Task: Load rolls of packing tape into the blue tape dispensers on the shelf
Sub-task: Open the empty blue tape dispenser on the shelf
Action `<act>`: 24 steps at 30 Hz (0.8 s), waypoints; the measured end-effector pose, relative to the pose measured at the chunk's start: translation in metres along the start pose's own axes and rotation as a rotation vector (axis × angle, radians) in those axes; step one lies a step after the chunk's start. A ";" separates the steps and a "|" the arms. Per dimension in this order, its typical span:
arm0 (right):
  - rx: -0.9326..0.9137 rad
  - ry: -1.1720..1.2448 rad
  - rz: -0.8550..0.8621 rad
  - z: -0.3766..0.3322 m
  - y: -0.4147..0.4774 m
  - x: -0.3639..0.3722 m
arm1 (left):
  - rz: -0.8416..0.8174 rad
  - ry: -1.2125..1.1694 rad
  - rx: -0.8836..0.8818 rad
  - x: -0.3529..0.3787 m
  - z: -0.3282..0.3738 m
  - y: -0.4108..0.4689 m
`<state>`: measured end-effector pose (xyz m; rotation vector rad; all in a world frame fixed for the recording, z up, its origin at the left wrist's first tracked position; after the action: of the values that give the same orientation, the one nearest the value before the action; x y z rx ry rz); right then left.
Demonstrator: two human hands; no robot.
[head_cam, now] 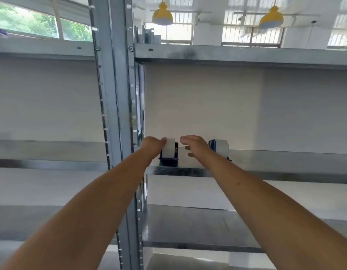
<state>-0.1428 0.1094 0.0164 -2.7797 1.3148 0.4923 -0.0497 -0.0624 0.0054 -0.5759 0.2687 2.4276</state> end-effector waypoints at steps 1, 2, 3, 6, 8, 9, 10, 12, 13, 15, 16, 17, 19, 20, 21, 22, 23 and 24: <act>-0.020 -0.061 -0.002 0.001 0.010 0.000 | -0.003 -0.035 -0.011 0.003 0.000 0.003; -0.040 -0.118 -0.009 0.001 0.018 0.000 | 0.009 -0.085 -0.019 0.004 -0.002 0.006; -0.043 -0.173 -0.022 0.006 0.027 0.002 | -0.009 -0.127 -0.031 0.008 -0.005 0.009; -0.046 -0.337 -0.062 0.021 0.045 0.013 | -0.076 -0.173 -0.049 0.022 -0.013 0.011; -0.053 -0.446 -0.083 0.029 0.054 0.018 | -0.077 -0.199 -0.053 0.024 -0.016 0.016; -0.058 -0.496 -0.097 0.034 0.057 0.022 | -0.083 -0.213 -0.043 0.026 -0.016 0.019; -0.064 -0.540 -0.100 0.037 0.059 0.024 | -0.091 -0.237 -0.027 0.028 -0.016 0.022; -0.091 -0.573 -0.073 0.039 0.062 0.024 | -0.105 -0.292 -0.011 0.031 -0.015 0.021; -0.104 -0.572 -0.052 0.041 0.063 0.023 | -0.097 -0.302 -0.004 0.032 -0.013 0.022; -0.118 -0.573 -0.030 0.044 0.062 0.022 | -0.081 -0.301 0.002 0.031 -0.009 0.025; -0.113 -0.572 -0.027 0.046 0.061 0.022 | -0.076 -0.312 -0.009 0.030 -0.005 0.027; -0.115 -0.566 -0.024 0.049 0.061 0.024 | -0.073 -0.336 -0.025 0.029 0.000 0.030; -0.115 -0.573 -0.027 0.051 0.060 0.028 | -0.080 -0.378 -0.071 0.028 0.012 0.038; -0.111 -0.577 -0.030 0.052 0.057 0.030 | -0.092 -0.376 -0.084 0.028 0.018 0.040; -0.112 -0.585 -0.030 0.053 0.056 0.032 | -0.102 -0.366 -0.084 0.028 0.025 0.045; -0.111 -0.614 -0.034 0.053 0.054 0.034 | -0.098 -0.366 -0.085 0.025 0.031 0.049; -0.122 -0.662 -0.038 0.053 0.053 0.037 | -0.089 -0.387 -0.091 0.022 0.036 0.052; -0.130 -0.714 -0.043 0.053 0.052 0.039 | -0.087 -0.419 -0.100 0.018 0.041 0.055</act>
<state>-0.1735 0.0556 -0.0394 -2.3223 1.0620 1.4307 -0.1105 -0.0828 0.0355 -0.1071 -0.0527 2.4159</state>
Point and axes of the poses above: each hand's wrist, its own y-axis towards the middle knuckle, its own x-axis out of the palm, z = x × y, the point moved 8 cm from there along y, towards the middle knuckle, and after that the axes turned 1 degree about -x, right-handed, at the moved point
